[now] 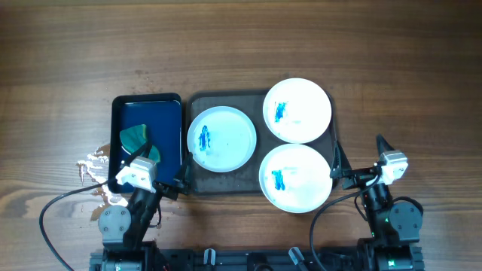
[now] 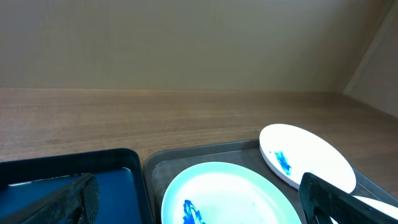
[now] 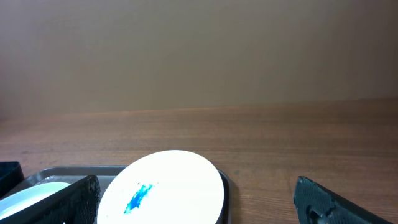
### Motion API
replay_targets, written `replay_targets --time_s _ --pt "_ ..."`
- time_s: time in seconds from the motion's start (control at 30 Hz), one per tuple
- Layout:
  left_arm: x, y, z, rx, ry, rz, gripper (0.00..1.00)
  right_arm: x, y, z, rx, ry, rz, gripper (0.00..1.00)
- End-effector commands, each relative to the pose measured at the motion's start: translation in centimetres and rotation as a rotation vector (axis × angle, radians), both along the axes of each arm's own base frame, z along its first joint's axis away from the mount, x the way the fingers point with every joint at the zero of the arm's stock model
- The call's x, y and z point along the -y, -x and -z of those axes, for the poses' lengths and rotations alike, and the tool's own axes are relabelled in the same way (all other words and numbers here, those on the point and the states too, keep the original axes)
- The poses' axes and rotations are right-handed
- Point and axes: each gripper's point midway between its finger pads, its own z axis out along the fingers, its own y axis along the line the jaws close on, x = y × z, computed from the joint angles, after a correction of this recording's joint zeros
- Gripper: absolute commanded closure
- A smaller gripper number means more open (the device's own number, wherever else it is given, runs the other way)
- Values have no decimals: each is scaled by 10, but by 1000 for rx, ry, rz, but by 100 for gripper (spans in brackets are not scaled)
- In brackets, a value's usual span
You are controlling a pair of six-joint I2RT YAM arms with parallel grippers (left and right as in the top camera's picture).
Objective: Clean dirty plates on tray and stack at the side
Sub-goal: 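Move the left gripper down to the green sponge in the blue tray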
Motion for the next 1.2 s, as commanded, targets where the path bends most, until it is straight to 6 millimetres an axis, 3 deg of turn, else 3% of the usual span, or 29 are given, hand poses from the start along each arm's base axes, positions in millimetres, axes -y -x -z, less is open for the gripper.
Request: replay_targets --time_s 0.0,1.07,1.17 --pt "-1 -1 2 -2 5 -10 0 0 1 -2 14 19 0 0" --pt "-1 0 1 0 7 -6 0 0 1 -2 14 19 0 0" --pt "0 0 2 -39 104 -7 0 0 1 -2 14 19 0 0"
